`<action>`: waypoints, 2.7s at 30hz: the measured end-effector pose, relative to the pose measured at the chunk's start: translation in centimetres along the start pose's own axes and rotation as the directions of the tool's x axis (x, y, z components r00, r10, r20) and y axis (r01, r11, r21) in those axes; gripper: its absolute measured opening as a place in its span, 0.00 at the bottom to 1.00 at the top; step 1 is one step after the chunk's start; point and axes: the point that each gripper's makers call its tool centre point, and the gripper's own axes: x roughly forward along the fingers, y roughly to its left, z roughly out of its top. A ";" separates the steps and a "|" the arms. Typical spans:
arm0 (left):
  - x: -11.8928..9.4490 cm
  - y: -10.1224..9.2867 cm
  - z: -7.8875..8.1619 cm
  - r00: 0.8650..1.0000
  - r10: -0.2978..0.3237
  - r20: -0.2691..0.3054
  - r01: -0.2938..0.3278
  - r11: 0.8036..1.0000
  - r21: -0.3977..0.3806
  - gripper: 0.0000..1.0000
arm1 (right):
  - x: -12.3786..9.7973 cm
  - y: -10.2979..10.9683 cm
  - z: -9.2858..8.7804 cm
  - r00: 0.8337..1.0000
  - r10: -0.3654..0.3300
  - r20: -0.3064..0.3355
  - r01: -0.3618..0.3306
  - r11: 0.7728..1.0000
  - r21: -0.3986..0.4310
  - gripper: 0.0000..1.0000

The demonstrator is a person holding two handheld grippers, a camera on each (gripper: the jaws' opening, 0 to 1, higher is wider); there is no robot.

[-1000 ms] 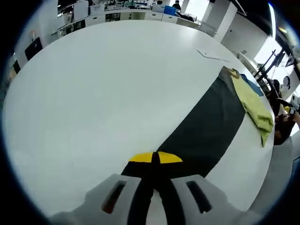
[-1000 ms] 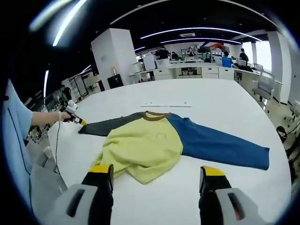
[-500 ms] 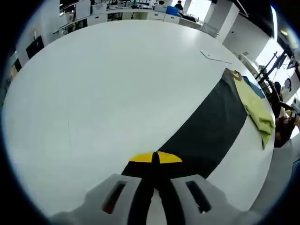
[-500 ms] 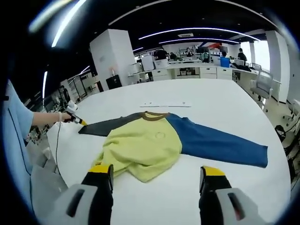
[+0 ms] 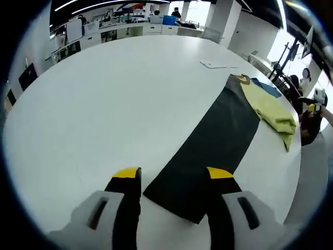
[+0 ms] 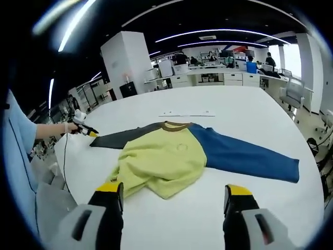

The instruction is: Fold the garment on the visible template until the final outline fits inside the template.

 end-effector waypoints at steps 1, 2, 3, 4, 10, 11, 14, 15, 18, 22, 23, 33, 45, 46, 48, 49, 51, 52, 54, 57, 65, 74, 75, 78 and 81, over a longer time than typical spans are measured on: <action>-0.1 -0.1 0.4 1.000 -0.005 0.026 0.005 1.000 0.007 0.61 | -0.1 0.0 0.0 1.000 0.000 0.000 0.000 1.000 0.001 0.79; -0.3 -0.2 0.8 0.998 -0.003 0.059 0.004 1.000 -0.008 0.68 | -0.2 0.1 0.0 1.000 0.000 0.002 0.000 1.000 0.002 0.79; -0.4 -0.3 1.0 0.998 -0.011 0.068 0.012 1.000 -0.015 0.75 | -0.4 0.3 0.1 1.000 0.001 0.009 -0.001 1.000 0.000 0.79; -0.5 -0.3 1.4 0.995 -0.011 0.100 0.013 1.000 -0.020 0.84 | -0.4 0.3 0.1 1.000 0.001 0.009 -0.001 1.000 0.000 0.79; -1.4 -1.6 2.6 0.982 -0.041 0.185 0.053 0.997 -0.060 0.99 | -0.9 0.3 0.6 1.000 -0.003 0.027 0.003 1.000 -0.005 0.79; -1.6 -1.7 2.8 0.979 -0.038 0.198 0.051 0.997 -0.063 0.99 | -0.9 0.4 0.6 1.000 -0.002 0.028 0.002 1.000 -0.004 0.79; -1.9 -2.7 2.7 0.979 -0.044 0.198 0.057 0.997 -0.061 0.99 | -0.9 0.5 0.8 0.999 0.002 0.036 -0.002 1.000 -0.007 0.79; -2.0 -3.0 2.7 0.979 -0.046 0.201 0.059 0.996 -0.059 0.99 | -0.9 0.6 0.8 0.999 0.005 0.038 -0.004 1.000 -0.008 0.79; -2.6 -4.7 2.6 0.974 -0.071 0.216 0.085 0.995 -0.054 0.99 | -0.9 0.6 0.6 0.999 0.009 0.043 -0.009 1.000 -0.010 0.79; -3.1 -6.1 1.8 0.973 -0.073 0.217 0.086 0.995 -0.049 0.99 | -1.0 0.8 0.2 0.999 0.022 0.047 -0.022 1.000 -0.008 0.78; -3.3 -6.3 1.6 0.974 -0.073 0.215 0.087 0.995 -0.054 0.99 | -1.1 0.9 0.1 0.999 0.024 0.046 -0.024 1.000 -0.009 0.78; -5.2 -12.3 2.0 0.950 -0.107 0.294 0.129 0.990 -0.058 0.97 | -1.7 1.0 -0.2 0.996 0.044 0.077 -0.043 0.999 -0.022 0.74; -7.0 -19.7 2.0 0.918 -0.119 0.378 0.146 0.988 -0.044 0.95 | -3.8 0.5 -1.0 0.993 0.074 0.090 -0.070 0.996 -0.046 0.75; -6.8 -20.2 1.6 0.922 -0.113 0.371 0.146 0.987 -0.062 0.94 | -4.0 0.2 -1.1 0.993 0.075 0.090 -0.071 0.996 -0.049 0.75; -6.7 -21.1 1.4 0.917 -0.114 0.383 0.150 0.987 -0.066 0.93 | -4.2 -0.1 -1.1 0.993 0.083 0.087 -0.079 0.996 -0.050 0.74; -6.6 -21.8 1.2 0.915 -0.114 0.387 0.152 0.986 -0.069 0.93 | -4.4 -0.3 -1.1 0.992 0.086 0.088 -0.081 0.995 -0.052 0.74; -6.4 -22.6 0.9 0.916 -0.112 0.386 0.152 0.986 -0.075 0.93 | -4.7 -0.7 -1.2 0.992 0.095 0.086 -0.091 0.994 -0.054 0.72; -6.4 -23.1 0.8 0.915 -0.112 0.387 0.153 0.985 -0.076 0.93 | -4.8 -0.9 -1.2 0.991 0.098 0.089 -0.093 0.994 -0.054 0.72; -6.3 -23.9 0.7 0.913 -0.108 0.393 0.152 0.985 -0.084 0.92 | -5.0 -1.3 -1.1 0.990 0.106 0.090 -0.101 0.993 -0.059 0.72; -6.0 -24.9 0.9 0.911 -0.105 0.398 0.149 0.985 -0.082 0.90 | -5.2 -1.9 -1.1 0.988 0.116 0.099 -0.110 0.992 -0.067 0.71; -5.4 -28.0 1.7 0.906 -0.111 0.409 0.141 0.989 -0.043 0.87 | -4.6 -3.0 -2.0 0.982 0.156 0.105 -0.147 0.985 -0.088 0.69; -4.5 -30.8 1.8 0.890 -0.143 0.433 0.173 0.984 -0.031 0.77 | -3.7 -2.9 -2.1 0.973 0.199 0.113 -0.189 0.977 -0.095 0.67; -4.3 -31.1 1.7 0.889 -0.150 0.432 0.179 0.983 -0.027 0.76 | -3.6 -3.0 -2.0 0.973 0.201 0.117 -0.190 0.977 -0.092 0.66; -3.7 -31.7 1.3 0.891 -0.172 0.420 0.197 0.980 -0.017 0.69 | -3.3 -2.9 -1.9 0.970 0.209 0.123 -0.199 0.976 -0.088 0.66; -3.3 -32.8 0.8 0.880 -0.217 0.422 0.239 0.971 -0.001 0.54 | -2.9 -2.8 -2.0 0.969 0.214 0.121 -0.204 0.975 -0.090 0.65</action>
